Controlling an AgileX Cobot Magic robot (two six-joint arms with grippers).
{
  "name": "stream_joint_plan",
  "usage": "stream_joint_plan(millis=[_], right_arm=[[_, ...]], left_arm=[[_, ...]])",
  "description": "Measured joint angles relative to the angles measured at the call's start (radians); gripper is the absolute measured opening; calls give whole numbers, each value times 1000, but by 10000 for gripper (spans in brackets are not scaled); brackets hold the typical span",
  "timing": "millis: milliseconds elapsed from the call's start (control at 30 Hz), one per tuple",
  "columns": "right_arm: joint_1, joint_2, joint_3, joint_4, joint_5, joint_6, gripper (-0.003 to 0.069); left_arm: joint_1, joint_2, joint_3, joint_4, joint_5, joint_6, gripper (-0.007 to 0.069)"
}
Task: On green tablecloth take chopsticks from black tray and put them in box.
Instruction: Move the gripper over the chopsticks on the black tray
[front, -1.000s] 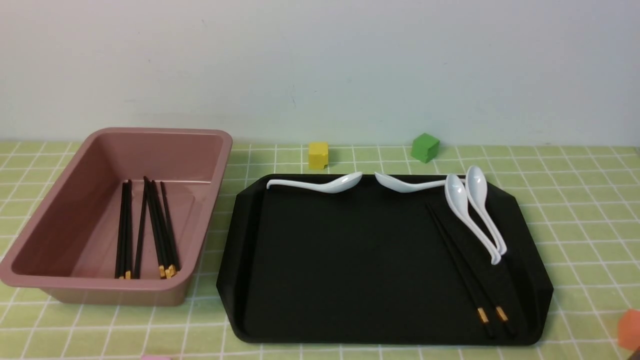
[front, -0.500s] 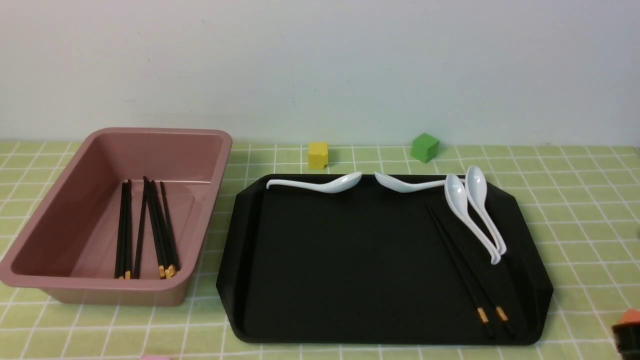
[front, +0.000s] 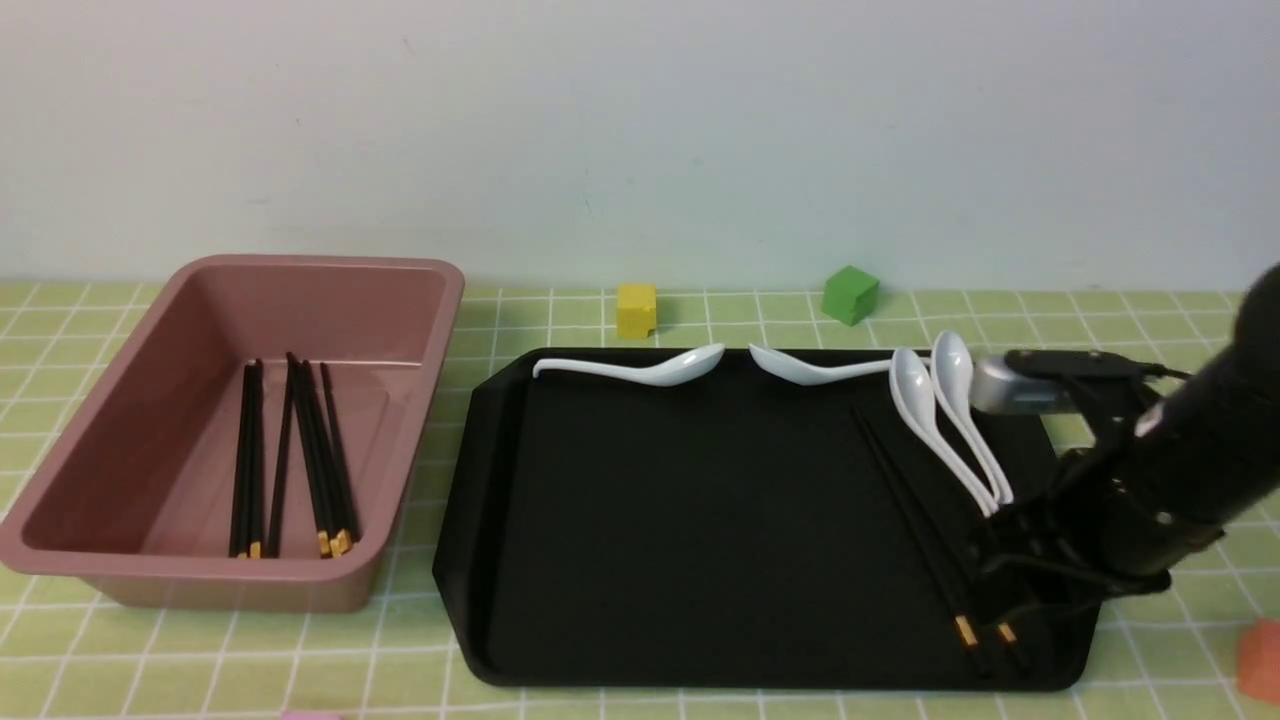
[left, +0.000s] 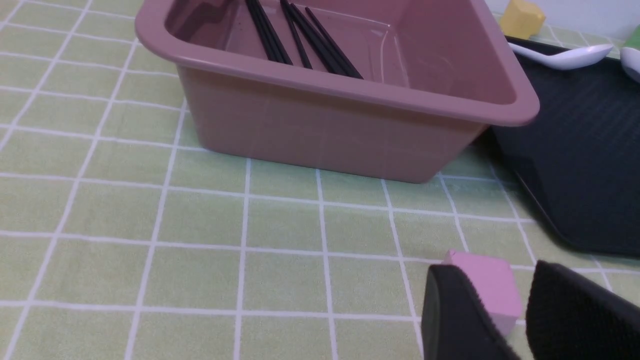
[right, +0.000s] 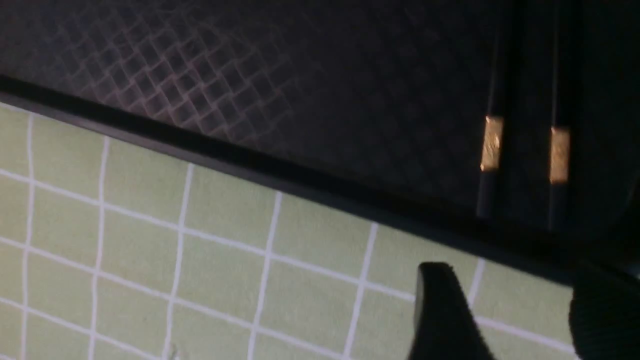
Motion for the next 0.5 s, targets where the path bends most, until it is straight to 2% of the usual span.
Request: stream_joint_plan(millis=[133, 200, 500], right_arm=[[64, 133, -122, -122, -11, 132, 485], [77, 173, -157, -169, -13, 162, 502], [87, 319, -200, -273, -10, 231, 508]], left_arm=[[0, 0, 0, 0, 0, 0, 238], [0, 0, 0, 0, 0, 0, 238], [0, 0, 0, 0, 0, 0, 238]])
